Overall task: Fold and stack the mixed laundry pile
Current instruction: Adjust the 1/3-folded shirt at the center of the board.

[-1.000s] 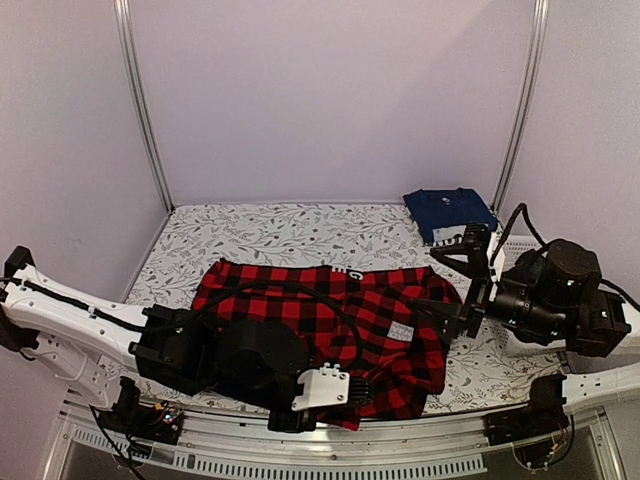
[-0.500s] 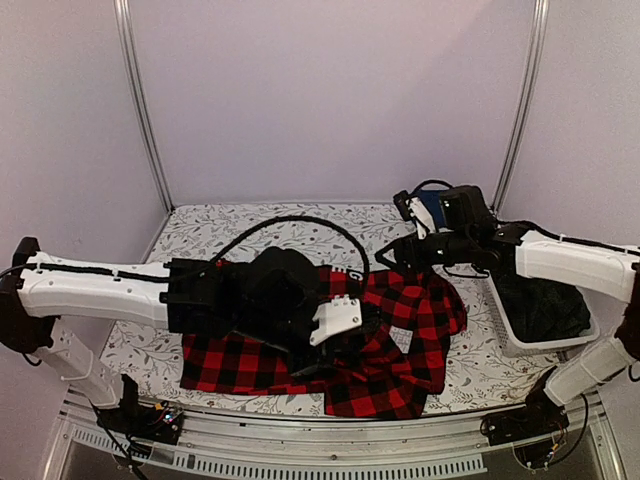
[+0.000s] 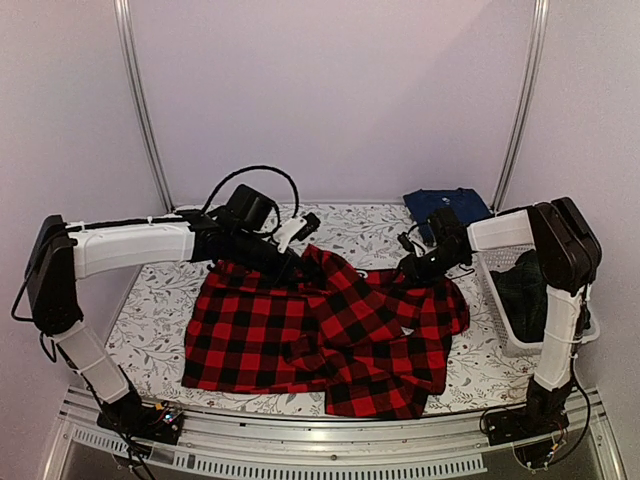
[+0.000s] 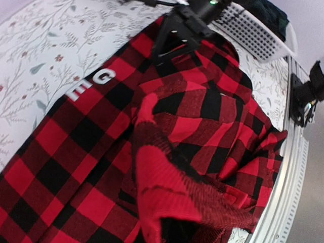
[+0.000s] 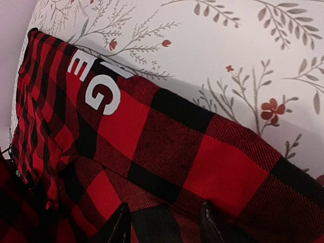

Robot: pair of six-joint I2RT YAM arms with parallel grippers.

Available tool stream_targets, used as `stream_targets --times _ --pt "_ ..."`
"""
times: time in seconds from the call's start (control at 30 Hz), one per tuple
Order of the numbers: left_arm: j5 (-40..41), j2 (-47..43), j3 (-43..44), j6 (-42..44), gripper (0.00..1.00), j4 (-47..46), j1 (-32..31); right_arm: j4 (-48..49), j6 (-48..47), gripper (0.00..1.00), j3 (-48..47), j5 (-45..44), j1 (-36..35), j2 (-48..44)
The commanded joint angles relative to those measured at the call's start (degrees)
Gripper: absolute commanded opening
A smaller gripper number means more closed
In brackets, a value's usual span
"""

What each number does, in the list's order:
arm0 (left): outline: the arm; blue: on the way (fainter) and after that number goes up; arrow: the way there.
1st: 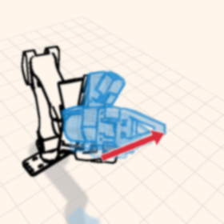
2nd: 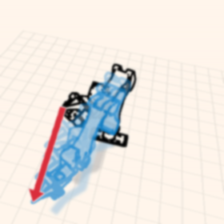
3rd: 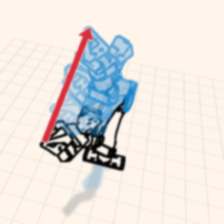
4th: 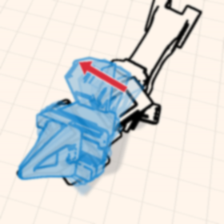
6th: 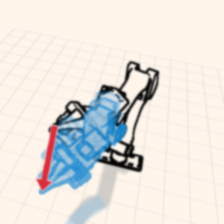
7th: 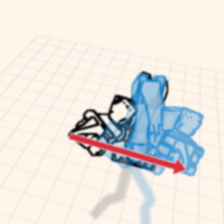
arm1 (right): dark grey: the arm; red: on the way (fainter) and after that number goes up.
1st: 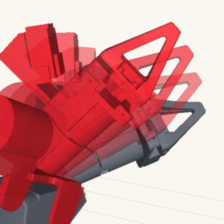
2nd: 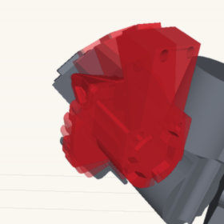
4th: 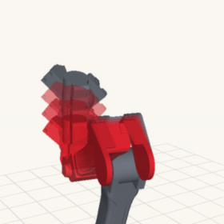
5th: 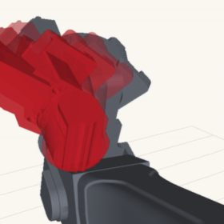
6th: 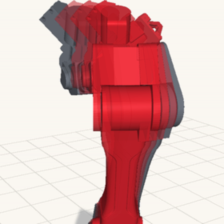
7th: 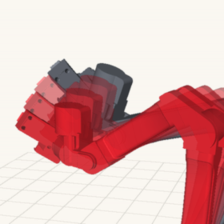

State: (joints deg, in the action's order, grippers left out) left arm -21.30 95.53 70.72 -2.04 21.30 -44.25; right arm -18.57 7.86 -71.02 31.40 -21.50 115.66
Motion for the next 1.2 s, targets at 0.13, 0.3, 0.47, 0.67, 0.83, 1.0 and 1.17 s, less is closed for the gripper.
stream_targets --times 0.13,0.3,0.47,0.67,0.83,1.0,1.17 --pt "-4.44 -1.37 -11.18 -10.79 0.0 -7.68 12.48 -6.74 0.24 0.46 -1.19 -3.72 3.92 1.92" --pt "-1.03 -0.93 -15.42 -12.69 0.0 -10.63 16.46 -7.07 -0.05 0.47 -2.62 -2.8 3.98 2.05" --pt "0.34 0.86 -16.3 -12.77 0.0 -11.89 17.91 -6.94 0.21 0.47 -4.91 -1.3 3.98 0.59" --pt "3.99 3.06 -16.18 -13.7 0.0 -10.82 19.55 -8.32 1.14 0.48 -9.81 -0.22 4.01 -2.74" --pt "10.68 2.31 -14.85 -14.4 0.52 -6.31 20.62 -11.09 1.77 0.52 -11.48 0.21 3.98 -6.95" --pt "16.44 -2.83 -10.93 -14.19 0.82 -3.15 20.99 -14.03 2.57 0.53 -6.18 -0.25 3.78 -13.41" --pt "11.86 1.56 -5.79 -12.85 0.86 -2.25 20.49 -12.42 4.64 0.53 2.35 -0.72 3.44 -17.26"
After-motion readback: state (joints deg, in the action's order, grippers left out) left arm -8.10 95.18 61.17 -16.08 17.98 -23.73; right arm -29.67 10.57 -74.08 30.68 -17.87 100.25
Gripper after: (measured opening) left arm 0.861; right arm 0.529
